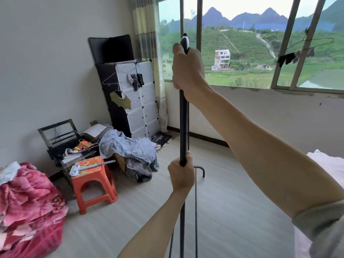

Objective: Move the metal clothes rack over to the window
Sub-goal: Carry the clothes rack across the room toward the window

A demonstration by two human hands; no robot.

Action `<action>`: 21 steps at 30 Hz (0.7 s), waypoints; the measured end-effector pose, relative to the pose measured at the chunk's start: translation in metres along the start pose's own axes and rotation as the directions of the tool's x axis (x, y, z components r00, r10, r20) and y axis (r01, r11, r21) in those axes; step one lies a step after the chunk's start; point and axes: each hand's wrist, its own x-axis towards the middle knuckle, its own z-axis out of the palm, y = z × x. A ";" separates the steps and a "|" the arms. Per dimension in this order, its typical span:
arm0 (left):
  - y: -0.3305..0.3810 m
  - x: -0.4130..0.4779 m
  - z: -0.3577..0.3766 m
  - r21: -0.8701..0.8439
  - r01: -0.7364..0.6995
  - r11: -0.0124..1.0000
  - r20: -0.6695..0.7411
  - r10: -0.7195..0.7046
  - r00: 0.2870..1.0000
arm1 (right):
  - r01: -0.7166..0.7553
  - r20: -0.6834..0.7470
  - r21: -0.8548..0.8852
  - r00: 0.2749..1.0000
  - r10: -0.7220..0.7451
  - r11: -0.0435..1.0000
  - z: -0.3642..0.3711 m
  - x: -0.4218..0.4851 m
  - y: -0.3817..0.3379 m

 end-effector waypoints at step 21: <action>-0.062 0.225 0.154 0.052 -0.065 0.996 0.052 0.063 0.997 | -0.061 0.014 0.049 0.998 0.060 0.997 -0.007 0.235 0.124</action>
